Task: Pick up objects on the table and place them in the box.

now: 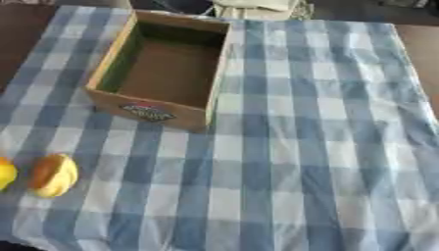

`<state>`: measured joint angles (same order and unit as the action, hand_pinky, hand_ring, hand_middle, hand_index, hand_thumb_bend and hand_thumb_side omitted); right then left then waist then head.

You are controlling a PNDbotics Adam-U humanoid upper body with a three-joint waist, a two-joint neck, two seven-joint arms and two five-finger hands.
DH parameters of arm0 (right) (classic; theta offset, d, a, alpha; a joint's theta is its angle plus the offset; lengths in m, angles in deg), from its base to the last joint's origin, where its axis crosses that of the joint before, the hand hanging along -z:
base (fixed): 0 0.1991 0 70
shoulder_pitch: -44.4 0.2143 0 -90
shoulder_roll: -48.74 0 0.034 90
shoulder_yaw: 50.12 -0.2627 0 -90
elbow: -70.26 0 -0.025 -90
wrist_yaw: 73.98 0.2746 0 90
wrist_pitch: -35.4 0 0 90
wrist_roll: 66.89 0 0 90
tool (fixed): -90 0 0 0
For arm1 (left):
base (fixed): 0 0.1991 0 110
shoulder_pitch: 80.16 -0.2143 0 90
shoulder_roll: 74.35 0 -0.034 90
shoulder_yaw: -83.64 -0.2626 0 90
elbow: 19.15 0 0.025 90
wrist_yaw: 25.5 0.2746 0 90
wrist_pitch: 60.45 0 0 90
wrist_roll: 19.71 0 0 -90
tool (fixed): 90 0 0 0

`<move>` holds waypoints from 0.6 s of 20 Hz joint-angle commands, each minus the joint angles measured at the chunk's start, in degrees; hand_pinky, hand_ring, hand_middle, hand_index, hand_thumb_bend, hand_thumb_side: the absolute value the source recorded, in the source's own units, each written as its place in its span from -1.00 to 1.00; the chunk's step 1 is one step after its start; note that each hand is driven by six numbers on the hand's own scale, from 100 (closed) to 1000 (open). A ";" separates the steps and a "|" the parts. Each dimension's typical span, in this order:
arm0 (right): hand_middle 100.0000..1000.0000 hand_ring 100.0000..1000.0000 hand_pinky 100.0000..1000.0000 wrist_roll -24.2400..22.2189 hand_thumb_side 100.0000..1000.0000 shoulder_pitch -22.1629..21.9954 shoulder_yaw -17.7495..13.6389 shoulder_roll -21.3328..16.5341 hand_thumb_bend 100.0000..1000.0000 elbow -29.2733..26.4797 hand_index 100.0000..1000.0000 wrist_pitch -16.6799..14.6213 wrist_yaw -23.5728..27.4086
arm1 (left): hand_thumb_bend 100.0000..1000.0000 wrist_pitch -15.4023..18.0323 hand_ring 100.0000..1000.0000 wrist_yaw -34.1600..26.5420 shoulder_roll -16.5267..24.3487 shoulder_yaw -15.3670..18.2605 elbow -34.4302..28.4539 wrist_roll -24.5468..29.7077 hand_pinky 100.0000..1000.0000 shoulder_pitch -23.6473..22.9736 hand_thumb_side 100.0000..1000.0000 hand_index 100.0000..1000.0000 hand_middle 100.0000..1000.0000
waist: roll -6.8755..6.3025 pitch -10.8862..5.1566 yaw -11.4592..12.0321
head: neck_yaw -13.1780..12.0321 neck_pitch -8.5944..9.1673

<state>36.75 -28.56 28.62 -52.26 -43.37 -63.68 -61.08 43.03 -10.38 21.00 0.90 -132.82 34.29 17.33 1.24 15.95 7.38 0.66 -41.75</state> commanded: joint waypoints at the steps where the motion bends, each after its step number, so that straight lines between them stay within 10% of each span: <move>1: 0.06 0.50 0.47 0.22 0.02 0.10 -0.71 -1.77 -1.00 -0.96 0.38 0.07 -0.43 | -0.70 -0.95 0.33 1.73 5.53 0.08 -0.92 0.90 0.42 -1.86 -0.52 0.50 0.23 | -0.38 -0.75 0.01 | 0.23 -0.29; 12: 0.06 0.50 0.47 0.54 0.02 -0.73 -0.92 -3.14 -1.00 -0.96 0.38 0.21 -1.12 | -0.08 -10.46 0.70 14.51 19.81 5.36 -0.92 26.89 0.78 -17.44 -0.81 0.83 0.59 | -1.77 -0.83 1.75 | 1.93 -1.20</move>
<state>37.06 -29.57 28.29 -53.38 -43.37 -63.42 -61.76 33.06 2.77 37.80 4.82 -132.83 57.70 0.01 -0.41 15.95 9.10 2.33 -42.79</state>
